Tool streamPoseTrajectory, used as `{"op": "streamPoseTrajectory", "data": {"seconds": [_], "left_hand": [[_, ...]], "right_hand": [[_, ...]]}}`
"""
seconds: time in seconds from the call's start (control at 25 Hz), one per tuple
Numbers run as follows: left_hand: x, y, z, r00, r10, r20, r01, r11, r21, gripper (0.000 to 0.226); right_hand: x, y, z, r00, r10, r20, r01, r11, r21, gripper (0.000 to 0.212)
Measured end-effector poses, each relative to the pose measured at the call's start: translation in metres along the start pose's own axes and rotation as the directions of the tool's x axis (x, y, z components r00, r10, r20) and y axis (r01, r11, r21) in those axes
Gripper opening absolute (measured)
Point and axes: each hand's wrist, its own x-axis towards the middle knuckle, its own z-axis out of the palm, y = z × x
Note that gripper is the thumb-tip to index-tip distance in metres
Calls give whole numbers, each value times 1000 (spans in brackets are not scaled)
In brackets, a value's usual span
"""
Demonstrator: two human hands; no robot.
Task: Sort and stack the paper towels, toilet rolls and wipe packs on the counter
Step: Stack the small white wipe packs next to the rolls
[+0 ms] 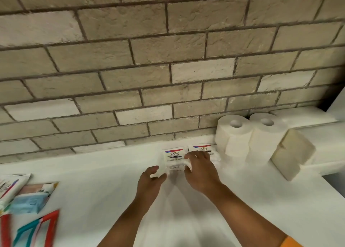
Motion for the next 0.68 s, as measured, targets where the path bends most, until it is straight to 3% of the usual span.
{"op": "streamPoseTrajectory", "data": {"seconds": [0.16, 0.48, 0.68], "left_hand": [[-33, -5, -53, 996, 77, -34, -78, 996, -52, 15], [-90, -36, -174, 992, 111, -60, -111, 994, -5, 18], [-113, -66, -243, 992, 79, -94, -74, 996, 58, 18]], "right_hand": [[-31, -43, 13, 998, 20, -53, -12, 989, 150, 37], [-79, -145, 59, 990, 116, 85, -138, 934, 330, 17], [-110, -222, 96, 980, -12, 201, -40, 967, 252, 20]]}}
